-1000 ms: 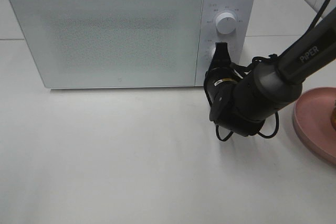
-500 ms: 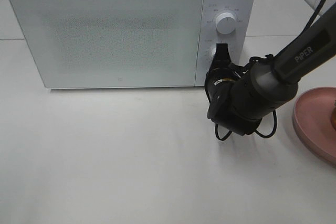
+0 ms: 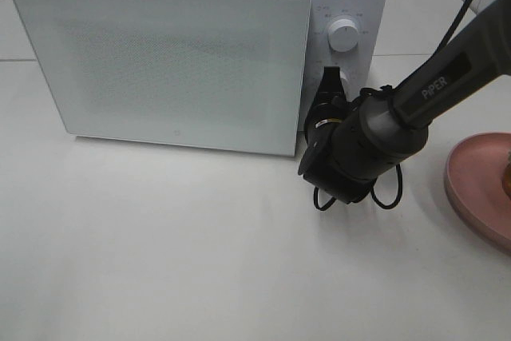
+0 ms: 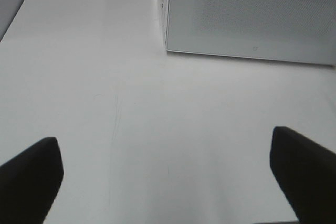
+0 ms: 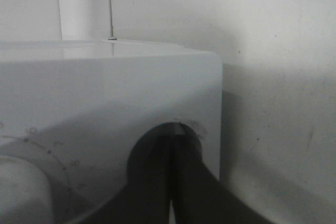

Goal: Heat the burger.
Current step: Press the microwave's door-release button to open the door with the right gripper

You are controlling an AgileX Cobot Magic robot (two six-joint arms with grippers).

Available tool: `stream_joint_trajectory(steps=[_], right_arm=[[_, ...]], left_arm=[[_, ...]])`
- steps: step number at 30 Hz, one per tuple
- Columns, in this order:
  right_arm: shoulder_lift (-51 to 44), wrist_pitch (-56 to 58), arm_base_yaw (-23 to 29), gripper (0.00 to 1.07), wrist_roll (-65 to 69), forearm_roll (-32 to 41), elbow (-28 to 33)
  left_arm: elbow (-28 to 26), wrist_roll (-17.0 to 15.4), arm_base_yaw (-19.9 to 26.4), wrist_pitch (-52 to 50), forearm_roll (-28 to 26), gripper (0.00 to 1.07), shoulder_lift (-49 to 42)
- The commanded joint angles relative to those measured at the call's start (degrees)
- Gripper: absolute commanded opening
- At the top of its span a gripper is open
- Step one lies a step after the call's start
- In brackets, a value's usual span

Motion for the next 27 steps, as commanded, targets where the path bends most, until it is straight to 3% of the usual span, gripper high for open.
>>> stream_joint_trajectory(steps=[1, 27], right_arm=[[-0.3, -7.4, -1.7, 0.00, -1.4, -7.4, -3.7], [-1.9, -3.3, -0.6, 0.00, -3.2, -7.4, -2.1]], left_arm=[[0.2, -0.3, 0.1, -0.4, -0.4, 1.00, -0.4], [0.2, -0.3, 0.1, -0.4, -0.4, 1.00, -0.4]])
